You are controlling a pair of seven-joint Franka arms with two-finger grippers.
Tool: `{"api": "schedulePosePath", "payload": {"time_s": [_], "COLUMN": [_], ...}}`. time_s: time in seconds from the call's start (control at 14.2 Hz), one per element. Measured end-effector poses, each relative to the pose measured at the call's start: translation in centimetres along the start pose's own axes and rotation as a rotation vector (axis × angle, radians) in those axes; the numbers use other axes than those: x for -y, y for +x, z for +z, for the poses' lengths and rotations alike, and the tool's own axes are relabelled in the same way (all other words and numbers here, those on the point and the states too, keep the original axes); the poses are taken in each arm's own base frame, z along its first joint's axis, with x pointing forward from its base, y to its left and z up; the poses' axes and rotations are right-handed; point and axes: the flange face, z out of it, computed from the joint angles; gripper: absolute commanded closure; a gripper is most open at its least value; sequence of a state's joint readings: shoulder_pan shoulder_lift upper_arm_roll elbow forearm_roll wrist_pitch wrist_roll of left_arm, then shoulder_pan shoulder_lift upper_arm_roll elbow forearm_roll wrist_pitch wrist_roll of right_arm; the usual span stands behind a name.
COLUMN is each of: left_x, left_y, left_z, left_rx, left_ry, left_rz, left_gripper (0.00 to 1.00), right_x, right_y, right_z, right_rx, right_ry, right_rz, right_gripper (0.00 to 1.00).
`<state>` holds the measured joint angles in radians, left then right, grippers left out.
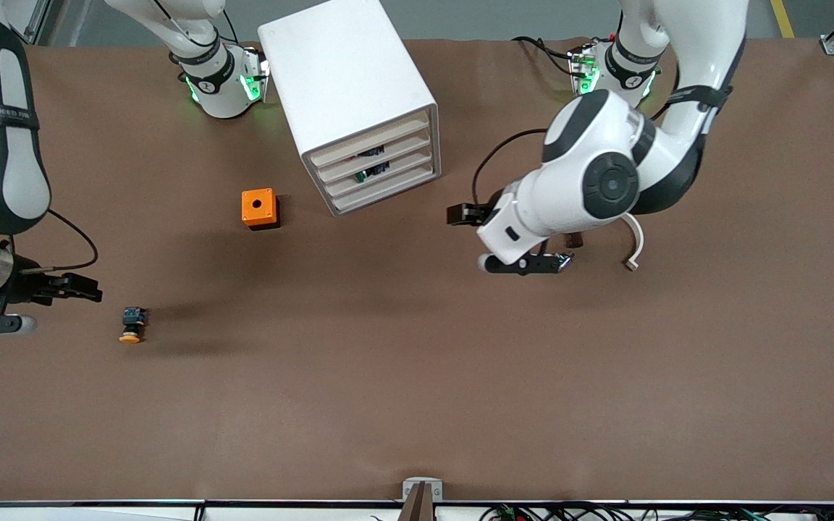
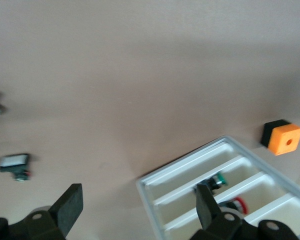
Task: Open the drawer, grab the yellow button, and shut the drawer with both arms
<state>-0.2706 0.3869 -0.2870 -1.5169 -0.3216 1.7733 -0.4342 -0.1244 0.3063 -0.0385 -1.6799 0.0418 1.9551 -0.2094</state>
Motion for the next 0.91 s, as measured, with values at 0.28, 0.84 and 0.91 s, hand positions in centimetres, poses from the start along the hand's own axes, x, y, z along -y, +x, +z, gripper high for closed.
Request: {"api": "schedulePosePath", "payload": {"time_s": [0.28,0.84,0.91], "left_x": [8.0,20.1,20.9], "left_y": [0.4,1.5,1.2], "left_z": [-4.2,-10.0,-10.4], "left_rx": [-0.002,0.006,0.034], "left_ry": [0.051,0.152,0.155], "left_rz": [0.032,-0.122,-0.133], "left_gripper": [0.00,0.00,0.00], "right_x": [3.2,7.9,8.1], "right_y": [-1.6,-7.8,-8.6], "right_z": [-4.5,-13.6,-14.2], "right_rx": [0.010,-0.010,-0.019], "right_ry": [0.006,0.013,0.014], "right_rz": [0.041,0.129,0.136], "right_gripper": [0.00,0.00,0.00]}}
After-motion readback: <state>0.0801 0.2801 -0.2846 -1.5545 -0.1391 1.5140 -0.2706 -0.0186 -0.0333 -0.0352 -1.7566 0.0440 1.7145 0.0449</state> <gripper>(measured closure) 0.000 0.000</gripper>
